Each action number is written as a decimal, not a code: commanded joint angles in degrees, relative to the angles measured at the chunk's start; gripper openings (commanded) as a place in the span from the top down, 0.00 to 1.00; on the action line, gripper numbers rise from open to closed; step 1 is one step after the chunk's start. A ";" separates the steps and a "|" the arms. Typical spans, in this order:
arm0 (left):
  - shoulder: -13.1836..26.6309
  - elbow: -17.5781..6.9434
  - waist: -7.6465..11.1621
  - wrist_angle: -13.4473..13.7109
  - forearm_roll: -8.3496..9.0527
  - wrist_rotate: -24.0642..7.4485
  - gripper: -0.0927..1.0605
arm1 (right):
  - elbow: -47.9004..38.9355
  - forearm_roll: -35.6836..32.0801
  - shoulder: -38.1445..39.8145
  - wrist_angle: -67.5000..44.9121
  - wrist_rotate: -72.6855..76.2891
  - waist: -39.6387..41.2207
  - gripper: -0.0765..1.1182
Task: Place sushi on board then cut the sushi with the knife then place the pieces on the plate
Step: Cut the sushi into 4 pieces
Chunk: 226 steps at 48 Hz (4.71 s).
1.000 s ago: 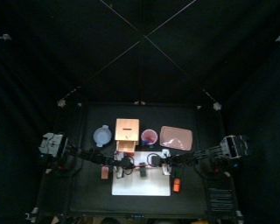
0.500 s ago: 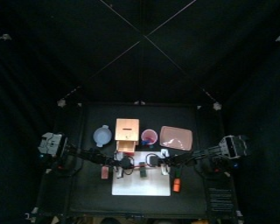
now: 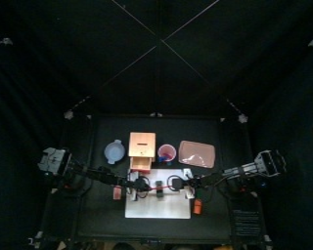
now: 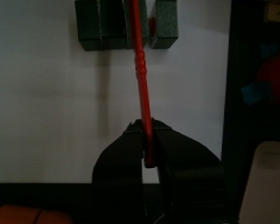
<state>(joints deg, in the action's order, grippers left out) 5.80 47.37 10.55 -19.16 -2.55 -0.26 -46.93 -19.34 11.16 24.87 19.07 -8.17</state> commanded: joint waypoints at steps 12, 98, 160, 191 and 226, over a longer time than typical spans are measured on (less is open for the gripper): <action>0.18 -0.09 2.20 0.62 0.26 0.09 0.64 | -0.35 0.97 0.00 0.53 0.18 0.09 0.64; -2.81 -1.32 5.36 1.14 -1.67 0.00 0.64 | 0.18 1.58 2.55 5.45 0.35 -4.31 0.64; 1.93 -2.37 7.47 1.14 -1.85 0.00 0.64 | -0.70 5.27 -1.58 3.60 0.97 -5.45 0.64; 1.23 -2.64 8.61 1.14 -1.85 0.09 0.64 | -0.53 4.75 -1.49 3.69 0.88 -5.45 0.64; 5.62 -4.04 9.93 5.19 -2.29 0.18 0.64 | -0.70 4.66 -4.48 2.99 0.88 -5.89 0.64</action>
<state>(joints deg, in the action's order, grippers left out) 11.25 42.63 16.44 -15.56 -5.10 -0.09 -46.76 -14.77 6.68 27.33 19.95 -14.41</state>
